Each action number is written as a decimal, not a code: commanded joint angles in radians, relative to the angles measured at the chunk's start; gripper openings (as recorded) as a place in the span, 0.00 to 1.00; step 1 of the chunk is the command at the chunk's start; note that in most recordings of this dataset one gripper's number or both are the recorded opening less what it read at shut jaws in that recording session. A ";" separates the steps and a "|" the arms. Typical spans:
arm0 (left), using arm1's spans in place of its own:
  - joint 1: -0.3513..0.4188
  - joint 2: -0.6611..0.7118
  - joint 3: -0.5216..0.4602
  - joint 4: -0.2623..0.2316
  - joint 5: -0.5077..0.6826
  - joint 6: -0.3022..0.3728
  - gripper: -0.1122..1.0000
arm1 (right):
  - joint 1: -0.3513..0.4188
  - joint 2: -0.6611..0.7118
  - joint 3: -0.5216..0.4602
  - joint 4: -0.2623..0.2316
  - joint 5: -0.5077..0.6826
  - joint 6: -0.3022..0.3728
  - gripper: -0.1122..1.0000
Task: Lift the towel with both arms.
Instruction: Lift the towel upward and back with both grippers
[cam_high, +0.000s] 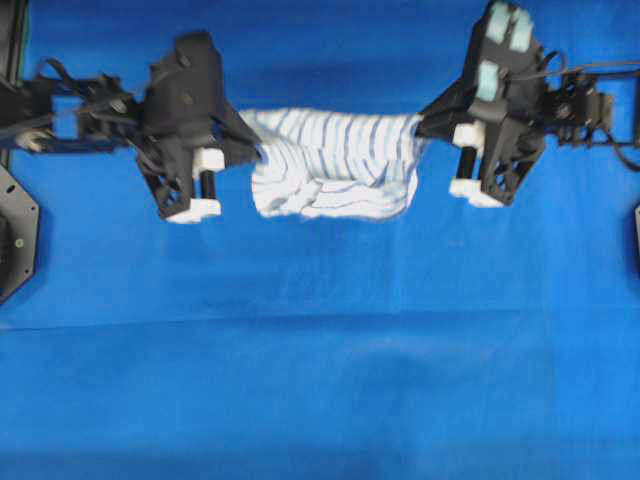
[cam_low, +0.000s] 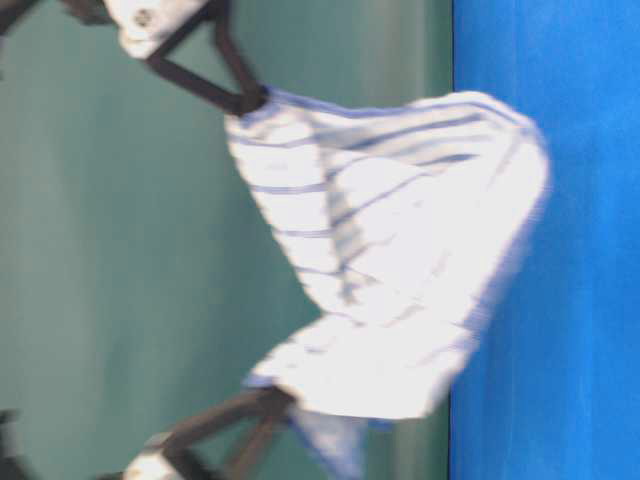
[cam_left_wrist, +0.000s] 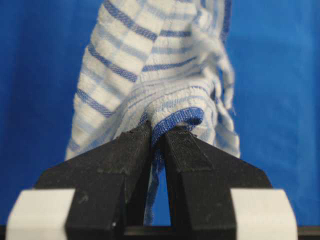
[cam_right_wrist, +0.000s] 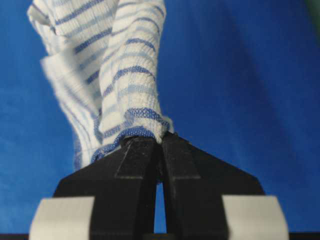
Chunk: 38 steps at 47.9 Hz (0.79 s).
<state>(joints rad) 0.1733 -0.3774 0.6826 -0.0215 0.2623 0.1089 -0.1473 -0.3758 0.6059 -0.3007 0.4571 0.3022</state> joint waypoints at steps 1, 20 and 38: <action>0.014 -0.063 -0.071 0.000 0.057 -0.002 0.14 | -0.002 -0.049 -0.081 -0.003 0.061 -0.012 0.11; 0.044 -0.160 -0.281 0.000 0.236 0.005 0.14 | -0.002 -0.094 -0.333 -0.003 0.218 -0.109 0.11; 0.044 -0.160 -0.385 0.000 0.313 0.009 0.14 | 0.011 -0.092 -0.446 0.000 0.281 -0.130 0.11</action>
<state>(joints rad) 0.2163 -0.5308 0.3237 -0.0215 0.5783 0.1166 -0.1457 -0.4556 0.1841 -0.3007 0.7409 0.1733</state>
